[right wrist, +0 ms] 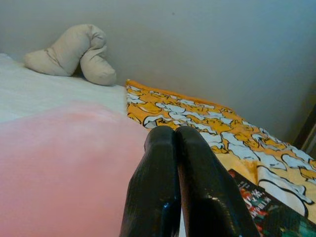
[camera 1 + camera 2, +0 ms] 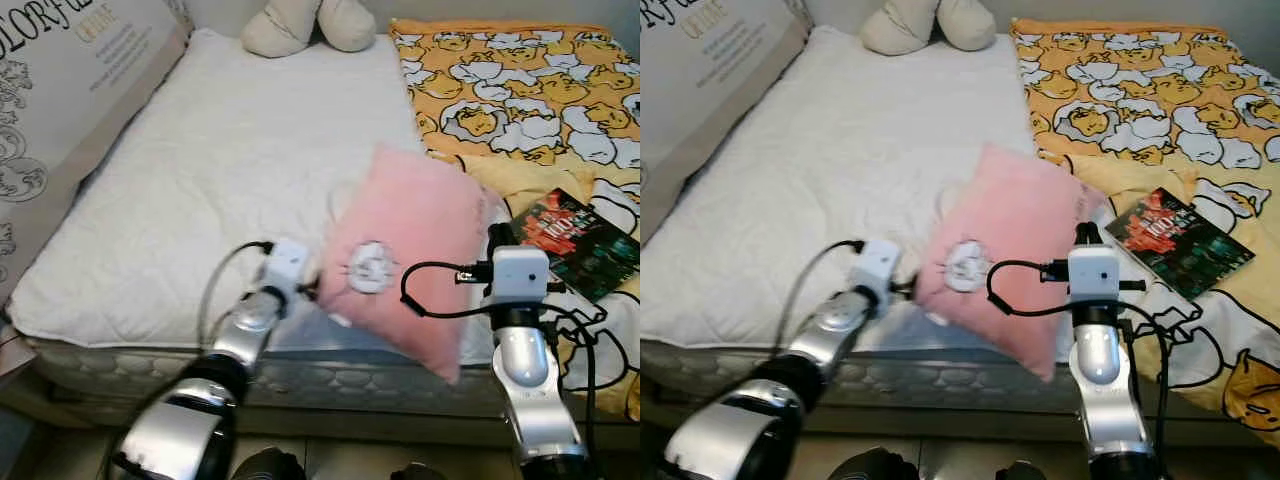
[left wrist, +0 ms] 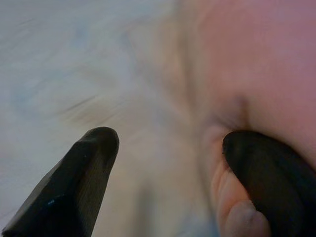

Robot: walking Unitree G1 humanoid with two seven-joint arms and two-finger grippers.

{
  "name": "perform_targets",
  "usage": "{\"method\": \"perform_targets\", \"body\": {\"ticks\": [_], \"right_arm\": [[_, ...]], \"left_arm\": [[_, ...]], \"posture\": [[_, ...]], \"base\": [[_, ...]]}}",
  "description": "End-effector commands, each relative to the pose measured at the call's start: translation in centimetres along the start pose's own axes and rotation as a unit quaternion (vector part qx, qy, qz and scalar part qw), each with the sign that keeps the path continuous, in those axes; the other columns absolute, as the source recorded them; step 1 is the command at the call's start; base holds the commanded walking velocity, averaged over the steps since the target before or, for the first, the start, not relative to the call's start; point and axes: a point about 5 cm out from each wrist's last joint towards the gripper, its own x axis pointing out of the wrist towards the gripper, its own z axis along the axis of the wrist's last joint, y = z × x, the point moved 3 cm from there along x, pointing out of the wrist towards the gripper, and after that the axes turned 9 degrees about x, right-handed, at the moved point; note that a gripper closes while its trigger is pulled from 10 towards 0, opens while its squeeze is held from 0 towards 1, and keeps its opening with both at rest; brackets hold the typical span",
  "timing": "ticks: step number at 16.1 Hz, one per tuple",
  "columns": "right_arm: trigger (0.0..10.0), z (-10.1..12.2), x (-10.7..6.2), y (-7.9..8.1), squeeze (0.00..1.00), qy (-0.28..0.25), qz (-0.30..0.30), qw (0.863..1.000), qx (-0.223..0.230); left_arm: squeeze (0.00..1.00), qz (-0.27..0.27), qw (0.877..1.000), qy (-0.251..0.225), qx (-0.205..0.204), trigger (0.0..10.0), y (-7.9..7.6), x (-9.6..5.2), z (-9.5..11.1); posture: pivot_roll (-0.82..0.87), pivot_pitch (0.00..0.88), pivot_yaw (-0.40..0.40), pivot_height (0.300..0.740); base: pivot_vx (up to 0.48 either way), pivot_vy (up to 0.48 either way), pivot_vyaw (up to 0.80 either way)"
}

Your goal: Clean up the room

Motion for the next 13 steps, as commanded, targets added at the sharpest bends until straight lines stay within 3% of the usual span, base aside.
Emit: {"method": "perform_targets", "body": {"ticks": [1,5,8,10,13], "right_arm": [[10.0,-0.2,0.2,-0.5,0.00,0.007,-0.009,1.000,0.002],[10.0,-0.3,0.5,-0.5,0.00,0.012,-0.005,1.000,0.001],[10.0,-0.8,0.5,-0.3,0.00,0.027,0.001,1.000,0.006],[10.0,-1.3,0.4,-0.2,0.00,0.041,0.000,0.999,0.019],[10.0,-1.9,0.4,0.1,0.00,0.055,0.006,0.998,0.021]], "left_arm": [[0.00,-0.031,0.999,-0.021,-0.016,10.0,-0.9,0.2,1.0],[0.00,-0.139,0.986,-0.060,-0.067,10.0,-5.1,0.2,3.2],[0.00,-0.155,0.981,-0.070,-0.094,10.0,-5.9,0.1,4.0],[0.00,-0.154,0.982,-0.071,-0.084,10.0,-5.7,0.0,4.2],[0.00,-0.099,0.993,-0.056,0.015,10.0,-3.1,0.0,3.3]], "posture": [[-0.12,0.000,0.071,0.706],[-0.12,0.000,0.073,0.706],[-0.13,0.000,0.073,0.706],[-0.13,0.000,0.075,0.706],[-0.12,0.000,0.078,0.706]], "base": [[0.000,0.000,0.00],[0.000,0.000,0.00],[0.000,0.000,0.00],[0.000,0.000,0.00],[0.000,0.000,0.00]]}}
